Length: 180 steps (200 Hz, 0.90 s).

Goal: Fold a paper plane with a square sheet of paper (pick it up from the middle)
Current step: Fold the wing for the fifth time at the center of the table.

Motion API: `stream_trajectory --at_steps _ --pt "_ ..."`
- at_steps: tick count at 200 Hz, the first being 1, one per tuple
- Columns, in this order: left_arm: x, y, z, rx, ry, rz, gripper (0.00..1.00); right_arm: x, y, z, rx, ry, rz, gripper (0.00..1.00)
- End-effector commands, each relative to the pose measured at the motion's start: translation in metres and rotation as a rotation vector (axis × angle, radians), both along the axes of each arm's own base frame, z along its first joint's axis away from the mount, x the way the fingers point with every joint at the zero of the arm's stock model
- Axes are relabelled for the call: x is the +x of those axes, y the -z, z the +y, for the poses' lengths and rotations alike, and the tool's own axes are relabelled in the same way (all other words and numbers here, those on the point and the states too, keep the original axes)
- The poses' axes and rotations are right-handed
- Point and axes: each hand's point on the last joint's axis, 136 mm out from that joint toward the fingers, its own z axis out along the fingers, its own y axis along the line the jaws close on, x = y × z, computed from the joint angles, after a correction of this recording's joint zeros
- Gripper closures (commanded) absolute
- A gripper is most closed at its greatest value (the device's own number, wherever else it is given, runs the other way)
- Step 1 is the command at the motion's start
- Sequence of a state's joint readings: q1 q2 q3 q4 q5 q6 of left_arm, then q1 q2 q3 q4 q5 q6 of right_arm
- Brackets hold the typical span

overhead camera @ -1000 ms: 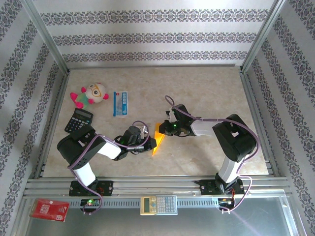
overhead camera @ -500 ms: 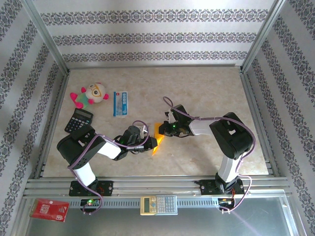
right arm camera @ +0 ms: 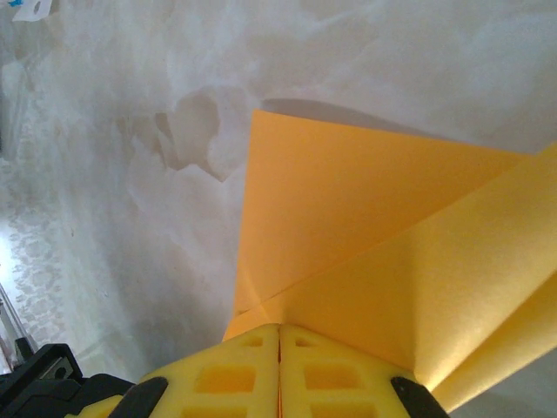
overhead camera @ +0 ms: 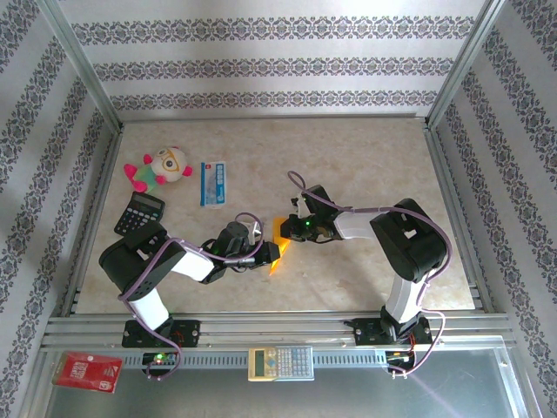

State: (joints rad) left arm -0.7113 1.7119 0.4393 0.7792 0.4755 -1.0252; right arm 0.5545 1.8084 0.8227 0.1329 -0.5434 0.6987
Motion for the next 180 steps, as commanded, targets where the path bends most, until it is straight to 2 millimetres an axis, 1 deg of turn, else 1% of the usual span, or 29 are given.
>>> stream_trajectory --at_steps 1,15,26,61,92,123,141,157,180 --pt "0.002 0.025 0.015 0.110 -0.034 0.044 0.73 -0.001 -0.001 0.006 0.004 -0.041 -0.010 0.92" --pt "0.003 0.025 0.014 0.106 -0.033 0.049 0.74 -0.001 -0.002 0.007 0.005 -0.044 -0.011 0.92" --pt "0.005 0.026 0.014 0.106 -0.035 0.052 0.77 -0.001 -0.002 0.007 0.008 -0.045 -0.011 0.92" --pt "0.003 0.032 0.015 0.121 -0.037 0.073 0.91 0.001 -0.008 0.009 0.016 -0.055 -0.019 0.92" --pt "0.002 0.034 0.017 0.124 -0.047 0.084 0.99 0.006 -0.023 0.009 0.032 -0.054 -0.041 0.91" --pt "0.001 0.036 0.018 0.132 -0.050 0.093 1.00 0.013 -0.042 -0.003 0.049 -0.026 -0.075 0.91" --pt "0.001 0.038 0.019 0.136 -0.054 0.100 1.00 0.015 -0.048 -0.011 0.047 -0.012 -0.089 0.90" --pt "0.000 0.040 0.020 0.138 -0.059 0.107 1.00 0.013 -0.047 -0.015 0.038 -0.010 -0.086 0.90" --pt "0.000 0.042 0.021 0.145 -0.064 0.117 1.00 0.009 -0.040 -0.014 0.036 -0.017 -0.068 0.90"
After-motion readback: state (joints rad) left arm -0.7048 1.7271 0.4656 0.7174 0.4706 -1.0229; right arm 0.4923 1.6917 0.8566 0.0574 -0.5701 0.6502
